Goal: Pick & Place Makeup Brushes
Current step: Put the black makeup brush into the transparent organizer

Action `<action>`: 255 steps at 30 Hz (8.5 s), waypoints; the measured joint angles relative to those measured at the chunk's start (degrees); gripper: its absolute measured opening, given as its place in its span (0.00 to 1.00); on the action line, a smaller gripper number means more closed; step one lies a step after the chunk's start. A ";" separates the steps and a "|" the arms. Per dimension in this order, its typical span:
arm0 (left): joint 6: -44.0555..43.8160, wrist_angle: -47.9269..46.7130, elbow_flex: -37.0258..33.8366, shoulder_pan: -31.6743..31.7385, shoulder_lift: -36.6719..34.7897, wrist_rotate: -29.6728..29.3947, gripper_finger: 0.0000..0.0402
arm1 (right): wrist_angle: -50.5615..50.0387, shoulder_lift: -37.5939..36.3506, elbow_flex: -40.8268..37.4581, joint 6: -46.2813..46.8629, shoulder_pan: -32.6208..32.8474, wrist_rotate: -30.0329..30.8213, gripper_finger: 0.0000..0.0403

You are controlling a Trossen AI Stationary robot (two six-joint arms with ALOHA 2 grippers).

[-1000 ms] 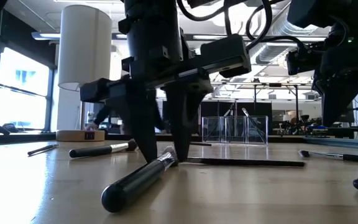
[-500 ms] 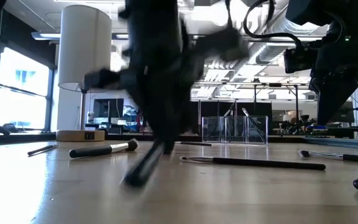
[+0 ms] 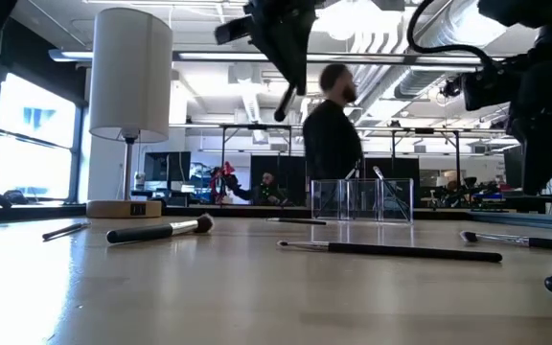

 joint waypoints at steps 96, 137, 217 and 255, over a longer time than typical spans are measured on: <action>56.30 49.83 -9.23 38.71 -0.95 51.68 0.26 | 16.46 0.02 -0.07 6.73 -16.68 0.87 0.01; 27.47 35.54 -61.80 -1.73 -48.18 25.36 0.00 | 1.40 7.57 13.37 27.62 0.86 0.04 0.00; 31.08 31.67 -72.63 -5.95 -58.68 29.83 0.00 | -1.13 39.82 29.88 38.78 7.61 -12.53 0.01; 19.98 40.37 -72.61 -5.90 -58.66 12.26 0.00 | 52.26 -23.50 -14.53 -16.82 -26.56 14.93 0.00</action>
